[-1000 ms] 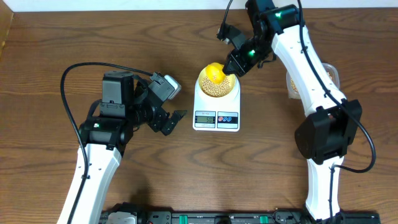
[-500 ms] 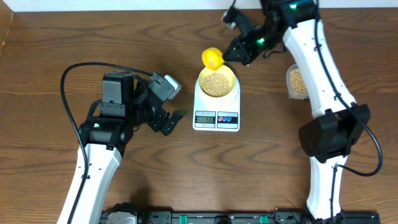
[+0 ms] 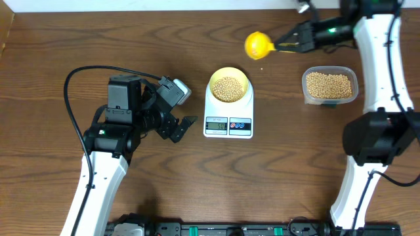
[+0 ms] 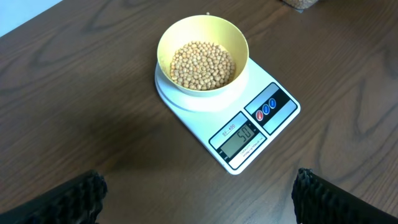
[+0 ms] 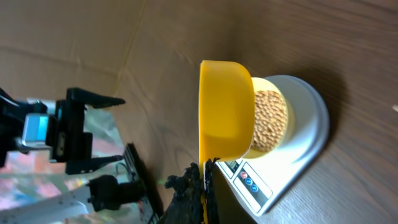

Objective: Scoop item into bowl and weigh 50g on scale
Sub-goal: 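Carry the scoop right and lay it in the soybean tub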

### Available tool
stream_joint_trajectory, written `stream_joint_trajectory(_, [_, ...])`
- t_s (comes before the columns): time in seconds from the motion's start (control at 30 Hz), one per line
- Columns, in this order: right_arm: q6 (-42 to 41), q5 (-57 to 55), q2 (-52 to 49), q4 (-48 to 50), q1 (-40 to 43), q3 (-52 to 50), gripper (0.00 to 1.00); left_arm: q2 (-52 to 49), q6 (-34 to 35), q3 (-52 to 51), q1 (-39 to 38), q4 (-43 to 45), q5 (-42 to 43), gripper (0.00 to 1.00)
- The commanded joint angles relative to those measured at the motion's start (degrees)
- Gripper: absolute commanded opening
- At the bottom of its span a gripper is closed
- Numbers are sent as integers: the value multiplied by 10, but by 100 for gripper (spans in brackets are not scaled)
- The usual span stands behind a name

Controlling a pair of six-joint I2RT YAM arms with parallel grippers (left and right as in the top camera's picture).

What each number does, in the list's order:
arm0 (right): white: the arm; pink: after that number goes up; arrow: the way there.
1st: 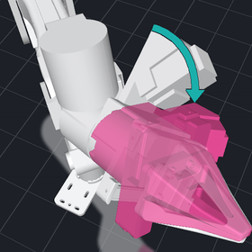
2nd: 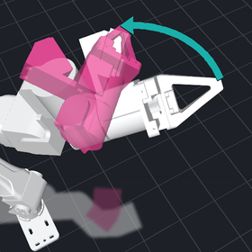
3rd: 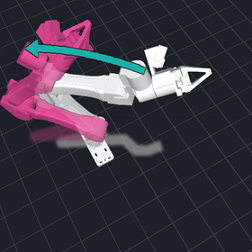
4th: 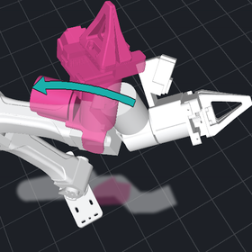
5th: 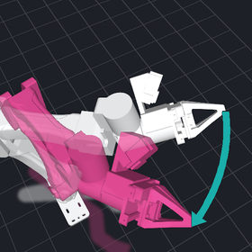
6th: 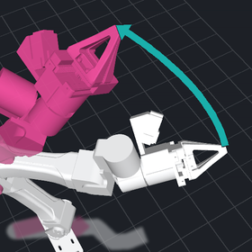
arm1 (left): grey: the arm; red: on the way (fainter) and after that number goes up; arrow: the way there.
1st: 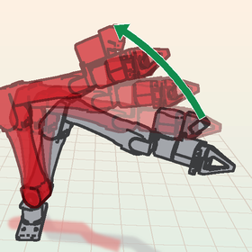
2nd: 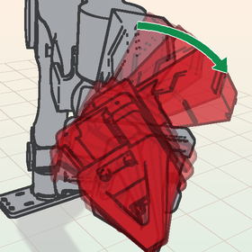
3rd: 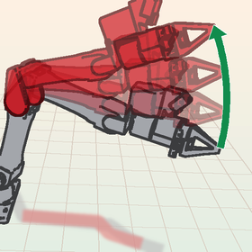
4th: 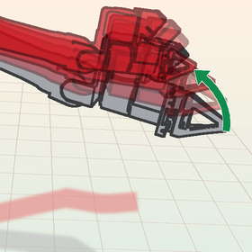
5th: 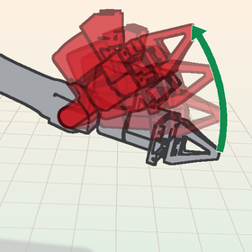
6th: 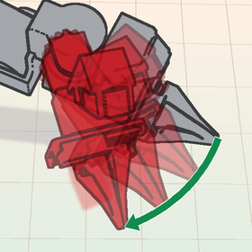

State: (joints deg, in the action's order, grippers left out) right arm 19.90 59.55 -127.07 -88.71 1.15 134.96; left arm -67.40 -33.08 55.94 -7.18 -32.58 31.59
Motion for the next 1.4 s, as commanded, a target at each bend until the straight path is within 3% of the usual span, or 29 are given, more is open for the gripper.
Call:
stream_joint_trajectory(0.0, [3,21,25,-17,38,12,1,-4,-5,-2,2,1,3,98])
stream_joint_trajectory(0.27, [-6,-140,47,-75,115,12,1,-4,-5,-2,2,1,3,98])
stream_joint_trajectory(0.4, [-54,-296,47,-86,121,11,1,-4,-5,-2,2,1,3,98])
stream_joint_trajectory(1.0, [-122,-677,45,-77,9,-42,1,-4,-5,-2,2,1,3,97])
stream_joint_trajectory(1.27, [-152,-719,45,-34,-35,-54,1,-4,-5,-2,2,1,3,98])
stream_joint_trajectory(1.37, [-152,-671,45,-31,-30,-54,1,-4,-5,-2,2,1,3,98])
